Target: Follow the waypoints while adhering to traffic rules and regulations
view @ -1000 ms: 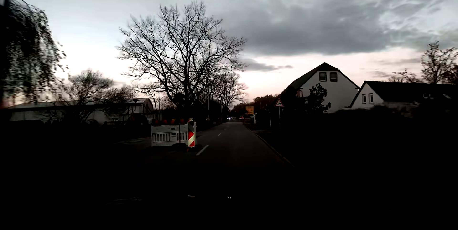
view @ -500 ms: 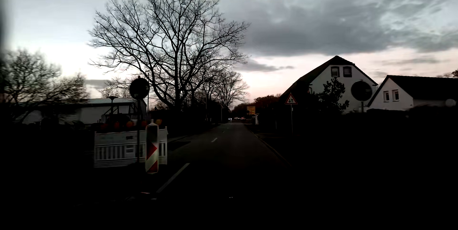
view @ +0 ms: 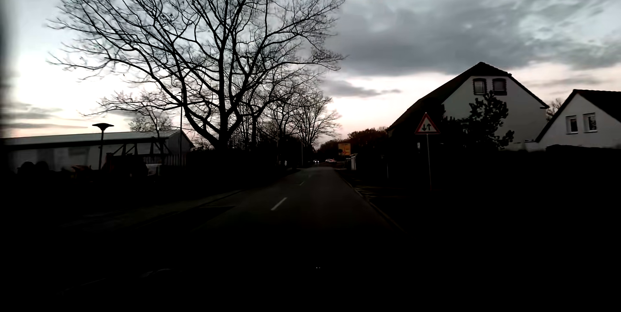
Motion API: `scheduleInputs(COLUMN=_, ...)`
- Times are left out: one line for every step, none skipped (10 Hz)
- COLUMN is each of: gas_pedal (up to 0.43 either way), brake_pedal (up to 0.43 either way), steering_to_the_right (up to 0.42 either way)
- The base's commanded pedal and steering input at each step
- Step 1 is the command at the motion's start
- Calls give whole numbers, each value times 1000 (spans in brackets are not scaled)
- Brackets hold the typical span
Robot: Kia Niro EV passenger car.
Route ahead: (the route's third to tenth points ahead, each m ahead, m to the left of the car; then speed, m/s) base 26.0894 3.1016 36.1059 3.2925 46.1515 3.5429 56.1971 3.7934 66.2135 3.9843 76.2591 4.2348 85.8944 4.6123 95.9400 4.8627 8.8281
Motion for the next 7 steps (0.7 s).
scheduleInputs(gas_pedal=169, brake_pedal=0, steering_to_the_right=-18)
scheduleInputs(gas_pedal=169, brake_pedal=0, steering_to_the_right=-19)
scheduleInputs(gas_pedal=177, brake_pedal=0, steering_to_the_right=-19)
scheduleInputs(gas_pedal=177, brake_pedal=0, steering_to_the_right=-19)
scheduleInputs(gas_pedal=177, brake_pedal=0, steering_to_the_right=-19)
scheduleInputs(gas_pedal=189, brake_pedal=0, steering_to_the_right=-17)
scheduleInputs(gas_pedal=189, brake_pedal=0, steering_to_the_right=-14)
